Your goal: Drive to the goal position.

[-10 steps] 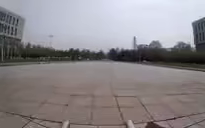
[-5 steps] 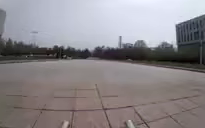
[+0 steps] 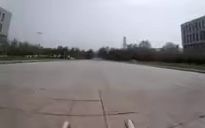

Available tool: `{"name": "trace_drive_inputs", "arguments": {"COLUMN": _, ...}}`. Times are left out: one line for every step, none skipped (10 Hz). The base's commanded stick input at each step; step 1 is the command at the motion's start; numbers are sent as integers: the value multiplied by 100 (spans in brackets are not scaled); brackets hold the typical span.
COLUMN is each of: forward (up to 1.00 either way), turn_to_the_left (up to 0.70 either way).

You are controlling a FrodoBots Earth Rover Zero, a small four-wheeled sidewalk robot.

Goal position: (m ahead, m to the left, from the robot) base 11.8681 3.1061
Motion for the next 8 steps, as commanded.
{"name": "trace_drive_inputs", "arguments": {"forward": 100, "turn_to_the_left": 0}}
{"name": "trace_drive_inputs", "arguments": {"forward": 100, "turn_to_the_left": 0}}
{"name": "trace_drive_inputs", "arguments": {"forward": 100, "turn_to_the_left": 0}}
{"name": "trace_drive_inputs", "arguments": {"forward": 100, "turn_to_the_left": 0}}
{"name": "trace_drive_inputs", "arguments": {"forward": 100, "turn_to_the_left": 0}}
{"name": "trace_drive_inputs", "arguments": {"forward": 100, "turn_to_the_left": 0}}
{"name": "trace_drive_inputs", "arguments": {"forward": 100, "turn_to_the_left": 0}}
{"name": "trace_drive_inputs", "arguments": {"forward": 100, "turn_to_the_left": 0}}
